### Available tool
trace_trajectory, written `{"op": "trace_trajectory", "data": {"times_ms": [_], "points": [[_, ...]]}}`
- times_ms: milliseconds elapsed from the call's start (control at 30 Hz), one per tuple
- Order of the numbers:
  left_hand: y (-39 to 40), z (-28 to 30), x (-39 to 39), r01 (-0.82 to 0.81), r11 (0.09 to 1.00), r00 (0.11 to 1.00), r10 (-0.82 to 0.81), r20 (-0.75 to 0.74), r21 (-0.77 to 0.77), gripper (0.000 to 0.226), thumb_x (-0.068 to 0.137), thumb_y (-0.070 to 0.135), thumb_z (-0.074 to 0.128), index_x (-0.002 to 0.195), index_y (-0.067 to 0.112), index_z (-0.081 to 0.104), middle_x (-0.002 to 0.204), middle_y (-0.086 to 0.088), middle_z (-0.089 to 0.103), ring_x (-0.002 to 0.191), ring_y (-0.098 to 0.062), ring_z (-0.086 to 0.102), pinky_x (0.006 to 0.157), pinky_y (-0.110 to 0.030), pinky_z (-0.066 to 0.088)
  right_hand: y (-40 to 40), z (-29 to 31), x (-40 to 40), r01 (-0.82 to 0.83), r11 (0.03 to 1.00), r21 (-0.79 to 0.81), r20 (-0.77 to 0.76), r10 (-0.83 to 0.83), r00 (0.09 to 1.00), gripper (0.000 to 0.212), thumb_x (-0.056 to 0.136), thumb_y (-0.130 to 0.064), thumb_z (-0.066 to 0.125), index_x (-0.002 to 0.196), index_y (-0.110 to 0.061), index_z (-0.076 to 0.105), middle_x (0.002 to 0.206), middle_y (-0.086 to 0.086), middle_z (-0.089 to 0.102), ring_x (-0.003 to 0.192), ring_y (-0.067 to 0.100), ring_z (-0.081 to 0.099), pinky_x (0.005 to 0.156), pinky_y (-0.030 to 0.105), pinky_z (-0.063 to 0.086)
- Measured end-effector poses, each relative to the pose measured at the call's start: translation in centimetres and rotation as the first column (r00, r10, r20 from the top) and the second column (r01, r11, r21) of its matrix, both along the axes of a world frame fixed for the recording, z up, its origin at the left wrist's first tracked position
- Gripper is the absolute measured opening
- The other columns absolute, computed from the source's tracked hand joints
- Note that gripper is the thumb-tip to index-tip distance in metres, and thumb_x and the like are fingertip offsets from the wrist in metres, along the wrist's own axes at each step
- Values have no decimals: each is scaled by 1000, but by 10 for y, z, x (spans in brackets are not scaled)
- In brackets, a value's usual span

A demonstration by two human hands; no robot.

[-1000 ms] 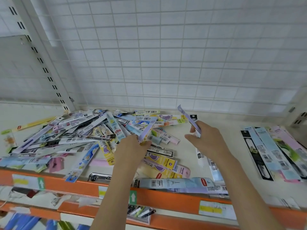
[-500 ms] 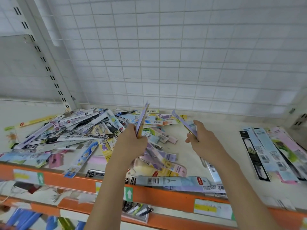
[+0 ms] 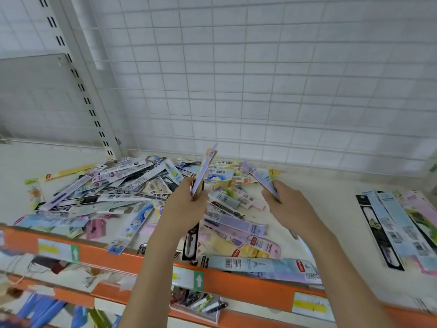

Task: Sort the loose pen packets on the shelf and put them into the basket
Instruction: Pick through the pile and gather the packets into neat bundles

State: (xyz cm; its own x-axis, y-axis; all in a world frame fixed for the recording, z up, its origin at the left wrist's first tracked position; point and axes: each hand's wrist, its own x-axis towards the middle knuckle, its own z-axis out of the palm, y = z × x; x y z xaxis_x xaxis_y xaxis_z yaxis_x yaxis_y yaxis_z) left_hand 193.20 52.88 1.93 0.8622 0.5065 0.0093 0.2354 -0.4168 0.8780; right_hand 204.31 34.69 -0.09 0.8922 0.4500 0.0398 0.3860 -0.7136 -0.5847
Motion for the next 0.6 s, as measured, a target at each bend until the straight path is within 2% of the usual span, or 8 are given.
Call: {"op": "trace_trajectory", "data": {"times_ms": [100, 167, 233, 300, 333, 400, 500, 600], "points": [[8, -3, -2, 13, 1000, 1000, -13, 10, -7, 23, 96, 16, 48, 117, 23, 42, 62, 5, 58, 51, -9, 59, 48, -13, 46, 6, 1, -1, 11, 999, 30, -43, -10, 999, 26, 99, -36, 36, 91, -13, 46, 82, 18, 63, 75, 35, 65, 57, 32, 41], [15, -3, -2, 28, 1000, 1000, -28, -11, 10, 49, 96, 16, 47, 140, 25, 27, 79, 7, 60, 56, -9, 64, 56, -18, 52, 10, 1, -1, 17, 999, 50, -70, -13, 997, 27, 99, -38, 35, 96, -14, 47, 84, 18, 63, 78, 37, 65, 57, 32, 42], [23, -3, 0, 23, 1000, 999, -22, -43, 13, 68, 97, 17, 46, 150, 23, 4, 92, 8, 57, 63, -15, 67, 64, -26, 55, 15, 2, -1, 17, 999, 52, -72, -13, 997, 27, 99, -38, 35, 94, -15, 47, 81, 17, 63, 76, 37, 63, 58, 34, 42], [31, -3, 2, 30, 999, 998, -28, -50, 39, 55, 97, 17, 46, 146, 18, 20, 85, 3, 63, 49, -5, 61, 50, -13, 48, 21, 1, 0, 20, 999, 34, -52, -19, 998, 27, 99, -38, 37, 80, -20, 42, 72, 11, 58, 67, 32, 58, 58, 33, 39], [35, -3, 3, 37, 997, 998, -33, -49, 74, 38, 97, 18, 45, 135, 16, 37, 81, 0, 64, 43, -1, 57, 43, -10, 43, 24, 1, -1, 29, 999, 15, -53, -28, 998, 29, 98, -39, 40, 74, -23, 37, 67, 6, 54, 61, 26, 53, 56, 33, 37], [42, -2, 5, 33, 993, 999, -29, -38, 113, 15, 98, 20, 45, 111, 16, 51, 78, -1, 65, 46, -5, 57, 44, -12, 43, 31, 2, -1, 36, 999, -11, -79, -37, 996, 29, 94, -42, 48, 74, -23, 39, 66, 0, 53, 57, 18, 49, 53, 30, 35], [49, 0, 10, 62, 993, 997, -56, -50, 105, 18, 99, 30, 40, 106, 19, 53, 76, -3, 65, 57, -15, 60, 49, -16, 44, 38, 3, -1, 47, 998, -49, -100, -51, 994, 33, 88, -49, 56, 85, -17, 51, 76, 3, 61, 64, 18, 54, 57, 30, 40], [50, 0, 19, 85, 986, 993, -72, -96, 142, 27, 99, 39, 34, 101, 18, 52, 65, -4, 55, 58, -20, 57, 52, -22, 41, 39, 0, 0, 66, 996, -61, -86, -71, 994, 35, 95, -41, 47, 69, -20, 39, 64, 0, 50, 57, 18, 46, 53, 30, 34]]}}
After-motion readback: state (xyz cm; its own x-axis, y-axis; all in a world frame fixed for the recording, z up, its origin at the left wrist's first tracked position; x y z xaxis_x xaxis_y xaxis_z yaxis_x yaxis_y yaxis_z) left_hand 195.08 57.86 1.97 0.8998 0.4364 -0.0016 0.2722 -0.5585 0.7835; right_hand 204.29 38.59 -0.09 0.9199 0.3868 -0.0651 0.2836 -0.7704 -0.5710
